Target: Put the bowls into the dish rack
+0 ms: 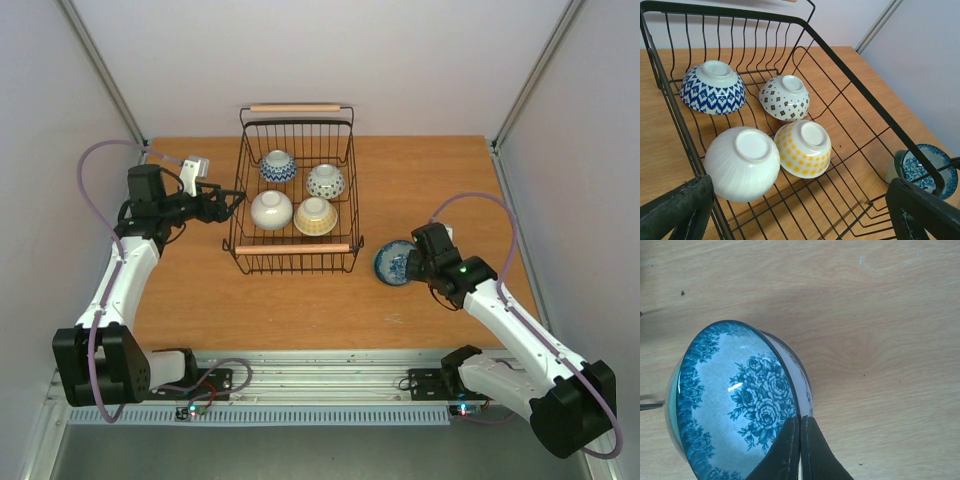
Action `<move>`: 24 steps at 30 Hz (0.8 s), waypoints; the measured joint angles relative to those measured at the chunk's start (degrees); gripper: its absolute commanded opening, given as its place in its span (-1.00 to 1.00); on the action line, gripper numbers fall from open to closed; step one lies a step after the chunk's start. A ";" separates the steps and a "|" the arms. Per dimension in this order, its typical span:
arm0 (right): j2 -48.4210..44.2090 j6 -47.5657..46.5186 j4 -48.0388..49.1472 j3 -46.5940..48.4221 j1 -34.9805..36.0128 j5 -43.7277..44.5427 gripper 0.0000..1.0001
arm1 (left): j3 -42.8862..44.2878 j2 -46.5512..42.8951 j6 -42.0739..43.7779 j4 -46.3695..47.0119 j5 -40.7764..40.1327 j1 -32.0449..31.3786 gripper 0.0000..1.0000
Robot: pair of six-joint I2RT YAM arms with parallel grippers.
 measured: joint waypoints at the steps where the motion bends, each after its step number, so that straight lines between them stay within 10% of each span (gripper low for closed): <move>1: -0.33 0.00 0.00 -0.15 0.00 -0.11 -0.97 | 0.00 0.00 0.00 0.00 0.00 0.00 0.89; 24: -3.63 -3.89 -4.04 11.23 -0.02 0.79 -0.97 | 0.46 0.26 0.31 -1.68 2.38 0.00 0.99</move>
